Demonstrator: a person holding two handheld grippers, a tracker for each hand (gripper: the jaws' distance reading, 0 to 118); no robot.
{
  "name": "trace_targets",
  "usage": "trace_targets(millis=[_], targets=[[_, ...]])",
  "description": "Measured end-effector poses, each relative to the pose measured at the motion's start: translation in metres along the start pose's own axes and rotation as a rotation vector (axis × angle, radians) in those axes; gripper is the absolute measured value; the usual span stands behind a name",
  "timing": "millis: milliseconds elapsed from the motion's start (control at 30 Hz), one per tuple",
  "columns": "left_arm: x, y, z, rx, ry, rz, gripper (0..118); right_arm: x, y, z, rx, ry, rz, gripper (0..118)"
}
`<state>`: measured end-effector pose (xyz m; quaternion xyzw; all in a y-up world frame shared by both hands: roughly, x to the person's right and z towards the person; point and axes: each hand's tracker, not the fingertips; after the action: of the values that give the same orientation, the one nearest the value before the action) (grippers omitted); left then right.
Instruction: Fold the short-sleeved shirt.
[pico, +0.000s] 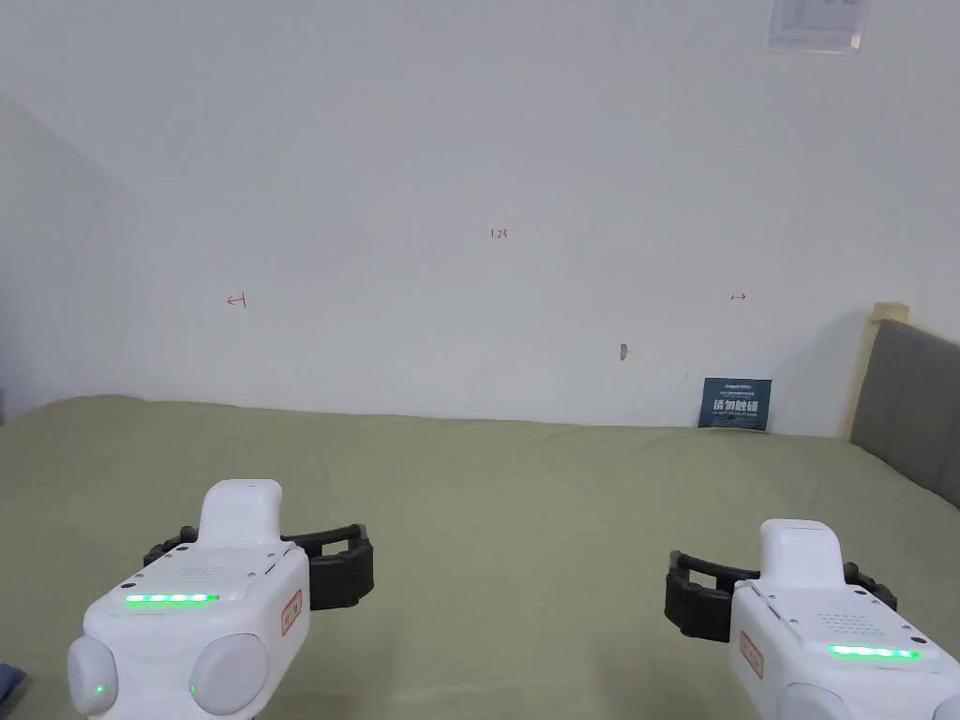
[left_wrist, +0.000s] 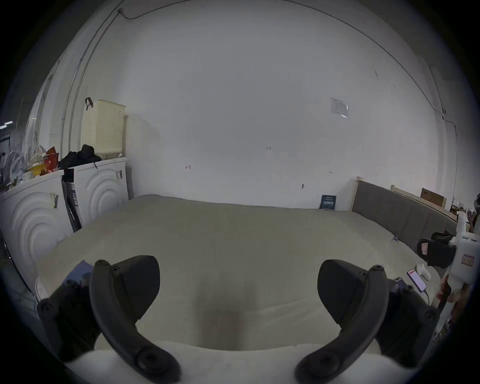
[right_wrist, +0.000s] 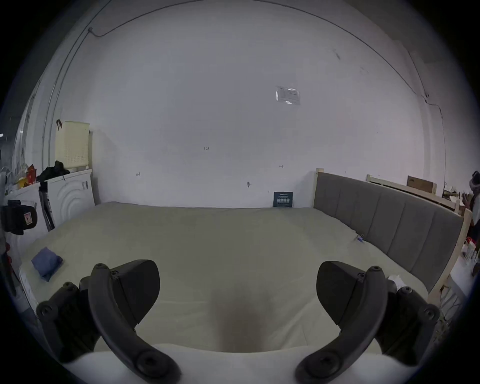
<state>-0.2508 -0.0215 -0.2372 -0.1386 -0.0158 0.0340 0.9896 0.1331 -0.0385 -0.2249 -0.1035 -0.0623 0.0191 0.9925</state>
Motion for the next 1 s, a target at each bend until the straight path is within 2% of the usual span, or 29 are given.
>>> trace_targets(millis=[167, 300, 467, 600, 767, 1000], targets=[[0.005, 0.001, 0.004, 0.012, -0.016, -0.006, 118, -0.007, 0.003, 0.002, -0.013, -0.004, 0.025, 118], [0.006, 0.004, 0.005, 0.023, -0.016, -0.002, 118, -0.013, 0.004, 0.005, 0.029, -0.023, 0.075, 118], [0.006, 0.006, 0.008, 0.046, -0.024, -0.002, 118, -0.006, 0.007, 0.008, 0.07, 0.026, 0.009, 118], [0.006, 0.005, 0.007, 0.039, -0.009, -0.001, 118, -0.003, 0.008, 0.004, 0.05, 0.041, -0.009, 118], [0.007, 0.001, 0.008, 0.025, -0.021, -0.001, 118, -0.001, 0.008, 0.006, 0.034, 0.068, -0.079, 118], [0.01, 0.004, 0.005, 0.019, -0.023, -0.047, 118, 0.0, 0.01, 0.003, 0.03, 0.078, -0.055, 118]])
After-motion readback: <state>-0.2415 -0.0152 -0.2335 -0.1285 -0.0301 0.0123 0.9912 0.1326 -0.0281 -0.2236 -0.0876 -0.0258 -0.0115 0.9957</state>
